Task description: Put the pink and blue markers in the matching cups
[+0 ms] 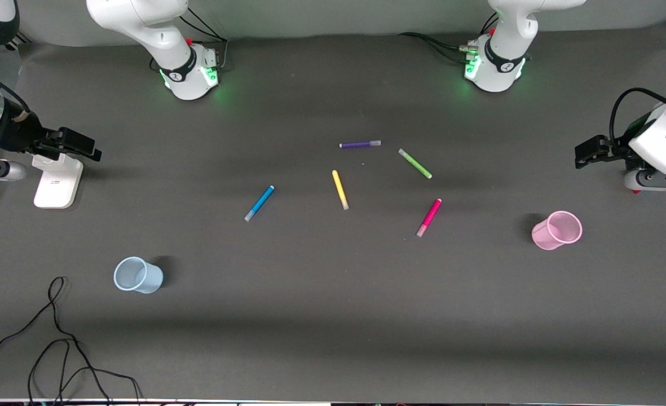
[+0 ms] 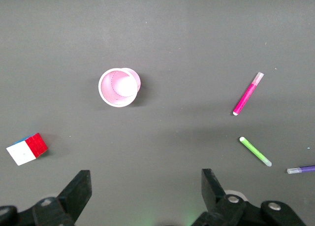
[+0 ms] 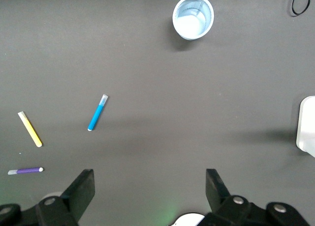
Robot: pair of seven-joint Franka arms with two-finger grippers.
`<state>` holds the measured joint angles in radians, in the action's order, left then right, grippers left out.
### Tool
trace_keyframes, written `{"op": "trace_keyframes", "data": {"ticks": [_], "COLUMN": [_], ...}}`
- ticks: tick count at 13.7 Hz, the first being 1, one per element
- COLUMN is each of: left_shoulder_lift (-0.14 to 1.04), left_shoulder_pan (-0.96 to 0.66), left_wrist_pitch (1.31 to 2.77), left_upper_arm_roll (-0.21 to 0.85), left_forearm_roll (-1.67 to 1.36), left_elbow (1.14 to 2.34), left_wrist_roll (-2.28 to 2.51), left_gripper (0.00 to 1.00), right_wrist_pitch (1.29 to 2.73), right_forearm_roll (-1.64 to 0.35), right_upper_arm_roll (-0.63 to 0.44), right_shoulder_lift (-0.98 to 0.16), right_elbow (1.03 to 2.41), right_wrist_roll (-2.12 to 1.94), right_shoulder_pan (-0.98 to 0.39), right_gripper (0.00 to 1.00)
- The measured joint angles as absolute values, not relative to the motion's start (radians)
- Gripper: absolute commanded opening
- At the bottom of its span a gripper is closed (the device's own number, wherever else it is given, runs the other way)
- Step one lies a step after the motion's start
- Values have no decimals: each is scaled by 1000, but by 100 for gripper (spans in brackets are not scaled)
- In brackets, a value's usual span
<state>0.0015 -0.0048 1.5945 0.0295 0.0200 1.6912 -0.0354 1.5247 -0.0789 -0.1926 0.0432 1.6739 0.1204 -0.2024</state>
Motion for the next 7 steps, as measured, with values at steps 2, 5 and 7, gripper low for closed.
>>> {"op": "trace_keyframes", "data": {"ticks": [2,5,7], "left_shoulder_lift": [2,3,8], "left_shoulder_pan": [-14,-60,-96], "left_wrist_pitch": [1594,1594,1594], "left_upper_arm_roll": [31,48,69], "left_forearm_roll": [19,18,15], "left_elbow": [1691,1691,1692], "left_wrist_roll": [-40,-46,-111], "left_gripper": [99,99,99], "right_wrist_pitch": [1521,1485,1471], "right_forearm_roll": [-80,-81,-82], "right_upper_arm_roll": [-192,-191,-190], "right_shoulder_lift": [42,36,32], "right_elbow": [1669,1661,1661], "right_wrist_roll": [120,129,138], "right_shoulder_pan": [-205,-213,-225], "right_gripper": [100,100,100]}}
